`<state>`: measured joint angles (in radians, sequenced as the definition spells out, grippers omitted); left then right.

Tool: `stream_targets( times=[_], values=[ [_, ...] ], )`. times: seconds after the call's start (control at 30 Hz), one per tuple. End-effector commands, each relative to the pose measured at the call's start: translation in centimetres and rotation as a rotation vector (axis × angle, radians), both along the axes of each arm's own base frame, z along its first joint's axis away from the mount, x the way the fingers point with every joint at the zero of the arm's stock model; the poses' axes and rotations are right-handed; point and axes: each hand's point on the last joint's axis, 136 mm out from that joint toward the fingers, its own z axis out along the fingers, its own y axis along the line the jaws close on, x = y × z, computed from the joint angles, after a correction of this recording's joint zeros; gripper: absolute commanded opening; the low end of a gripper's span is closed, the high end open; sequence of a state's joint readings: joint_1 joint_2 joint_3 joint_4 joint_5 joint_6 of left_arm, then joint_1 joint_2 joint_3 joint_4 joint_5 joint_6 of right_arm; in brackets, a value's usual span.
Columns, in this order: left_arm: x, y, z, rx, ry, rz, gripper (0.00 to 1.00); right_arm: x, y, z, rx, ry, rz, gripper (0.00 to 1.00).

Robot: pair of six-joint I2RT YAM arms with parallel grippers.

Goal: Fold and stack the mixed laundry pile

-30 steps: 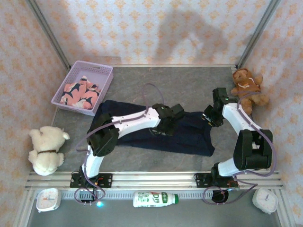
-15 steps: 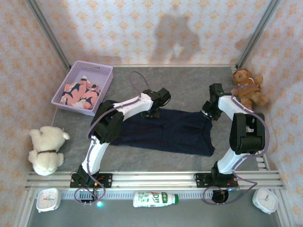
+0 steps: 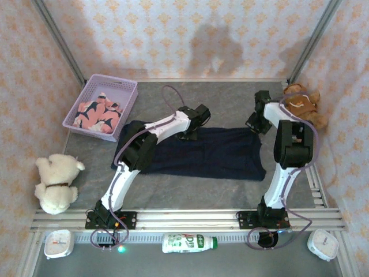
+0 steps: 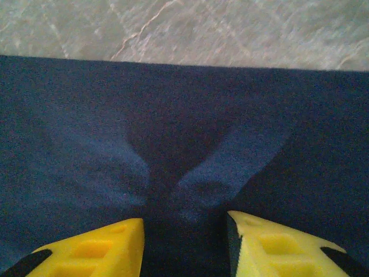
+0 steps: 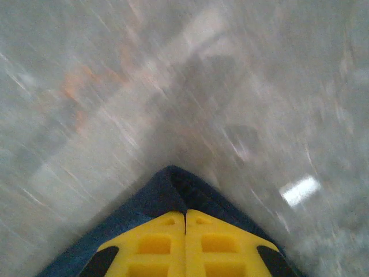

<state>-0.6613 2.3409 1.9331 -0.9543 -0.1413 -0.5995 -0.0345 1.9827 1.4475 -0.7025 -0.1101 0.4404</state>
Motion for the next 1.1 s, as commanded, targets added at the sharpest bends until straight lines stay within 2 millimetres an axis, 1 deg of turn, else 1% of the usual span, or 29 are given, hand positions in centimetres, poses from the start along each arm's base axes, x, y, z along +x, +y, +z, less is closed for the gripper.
stream_targets(
  times=[0.0,0.07,0.13,0.2,0.3,0.37,0.43,0.5,0.6,0.7,0.77,0.83,1.07],
  values=[
    [-0.4,0.4,-1.1,0.025,0.075,-0.012,0.44,2.8,-2.3,2.8,-0.096,-0.047,0.001,0.05],
    [0.2,-0.2,-0.7,0.013,0.067,-0.016,0.45,3.4,-2.2,4.4,-0.095,-0.070,0.016,0.15],
    [0.6,-0.6,-0.5,0.003,0.065,-0.019,0.46,2.6,-1.8,5.9,-0.076,-0.087,0.027,0.28],
    [0.9,-0.8,-0.3,-0.004,0.061,-0.023,0.46,0.9,-1.3,6.8,-0.049,-0.084,0.027,0.35],
    [1.1,-0.6,-0.5,-0.011,0.061,-0.019,0.47,-2.9,0.0,6.8,0.020,-0.056,0.015,0.36],
    [1.1,-0.5,-0.6,-0.018,0.068,-0.018,0.48,-5.6,1.0,6.3,0.075,-0.031,0.013,0.37],
    [1.2,-0.2,-0.6,-0.020,0.071,-0.020,0.48,-8.6,2.0,5.3,0.123,0.009,0.009,0.37],
    [1.2,0.1,-0.7,-0.021,0.078,-0.022,0.48,-11.2,2.8,4.3,0.153,0.047,0.004,0.37],
    [1.1,0.4,-0.6,-0.024,0.083,-0.020,0.48,-14.1,4.1,2.7,0.199,0.085,0.006,0.37],
    [0.9,0.4,-0.3,-0.036,0.083,-0.019,0.49,-16.4,4.8,1.1,0.205,0.132,0.006,0.37],
    [0.9,0.4,-0.2,-0.045,0.084,-0.018,0.49,-17.0,5.2,0.2,0.215,0.142,0.006,0.37],
    [0.9,0.3,-0.1,-0.052,0.088,-0.018,0.49,-17.1,5.6,-0.4,0.232,0.142,0.001,0.37],
    [0.5,0.5,0.0,-0.060,0.084,-0.008,0.49,-16.3,4.5,-1.0,0.167,0.131,-0.013,0.35]
  ],
)
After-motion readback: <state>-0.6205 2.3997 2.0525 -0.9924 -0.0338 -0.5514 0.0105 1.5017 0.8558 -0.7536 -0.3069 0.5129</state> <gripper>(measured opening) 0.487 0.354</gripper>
